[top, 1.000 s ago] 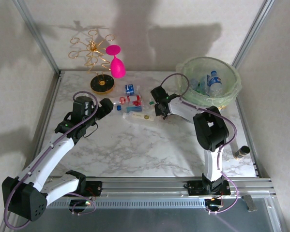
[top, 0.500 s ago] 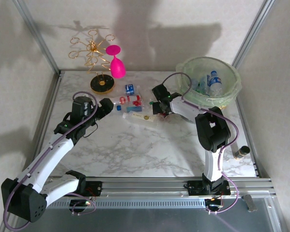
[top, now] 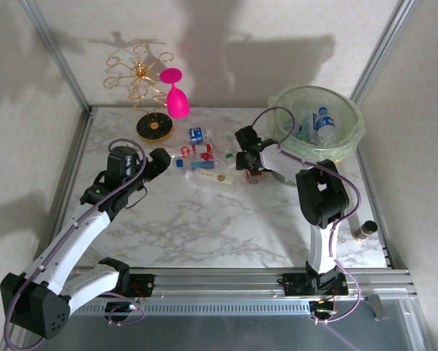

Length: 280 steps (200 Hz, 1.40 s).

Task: Put the plastic bottles in the bin

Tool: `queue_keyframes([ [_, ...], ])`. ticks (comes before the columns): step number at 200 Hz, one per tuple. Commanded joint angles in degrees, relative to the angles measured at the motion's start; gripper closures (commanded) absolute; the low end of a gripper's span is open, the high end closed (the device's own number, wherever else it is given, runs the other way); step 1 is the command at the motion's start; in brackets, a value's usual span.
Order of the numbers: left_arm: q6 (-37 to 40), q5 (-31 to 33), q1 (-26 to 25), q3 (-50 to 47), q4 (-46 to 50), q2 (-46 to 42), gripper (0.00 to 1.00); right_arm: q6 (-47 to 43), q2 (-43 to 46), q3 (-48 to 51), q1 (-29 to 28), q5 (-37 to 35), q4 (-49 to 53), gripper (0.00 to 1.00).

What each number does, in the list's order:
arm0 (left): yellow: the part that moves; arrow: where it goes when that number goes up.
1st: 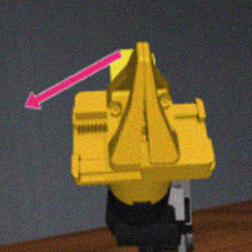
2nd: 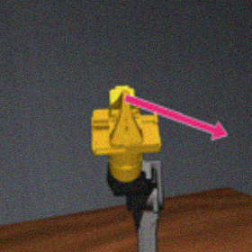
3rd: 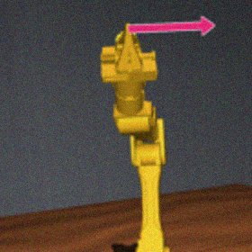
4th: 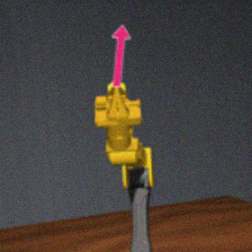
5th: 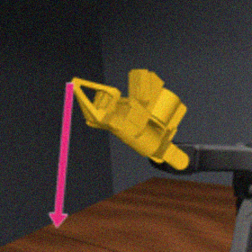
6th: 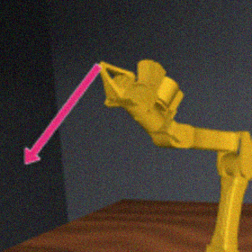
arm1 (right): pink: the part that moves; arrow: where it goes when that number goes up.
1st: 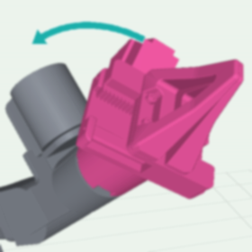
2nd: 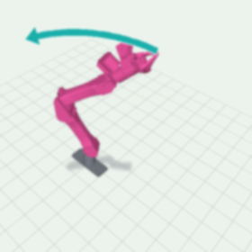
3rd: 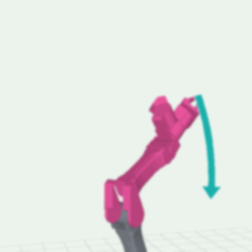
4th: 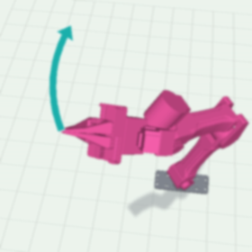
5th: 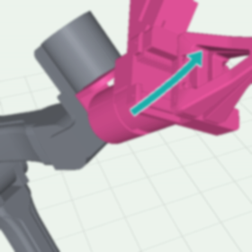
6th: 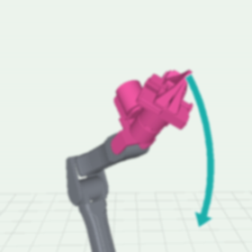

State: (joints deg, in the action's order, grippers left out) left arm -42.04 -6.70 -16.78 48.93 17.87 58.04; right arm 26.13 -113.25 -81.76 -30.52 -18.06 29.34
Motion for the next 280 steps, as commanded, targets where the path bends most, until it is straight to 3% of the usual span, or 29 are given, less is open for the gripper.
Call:
queue_keyframes([
  [1, 0.0, -0.3, 0.3, 0.6, 0.3, -0.9, 0.09, 1.0, -1.4, 0.4, 0.4, 0.3, 0.0, 0.22],
  [88, 0.1, -1.7, 0.1, 0.9, -0.3, -1.2, 0.09, -1.9, -3.6, 0.3, 0.4, -0.1, -0.5, 0.29],
  [146, 0.4, -2.0, -0.2, 1.4, -0.5, -1.0, 0.10, -5.1, 1.2, -0.5, 0.1, -0.5, -0.2, 0.49],
  [188, 1.7, -3.5, -1.2, 4.0, -0.3, -1.8, 0.11, -10.4, 8.7, -3.0, -2.0, 0.3, 1.8, 0.55],
  [214, 2.8, -4.3, -5.7, 8.5, 0.2, -1.5, 0.11, -13.1, 15.9, -3.4, -2.2, 4.5, 1.1, 0.56],
  [243, 5.7, -0.3, -16.6, 15.2, 2.0, 1.6, 0.12, -15.1, 23.0, -3.5, -2.1, 11.5, -0.5, 0.56],
  [280, 9.6, 2.4, -27.9, 22.9, 3.5, 7.2, 0.14, -15.8, 30.5, -5.5, -2.0, 11.8, 0.4, 0.56],
])
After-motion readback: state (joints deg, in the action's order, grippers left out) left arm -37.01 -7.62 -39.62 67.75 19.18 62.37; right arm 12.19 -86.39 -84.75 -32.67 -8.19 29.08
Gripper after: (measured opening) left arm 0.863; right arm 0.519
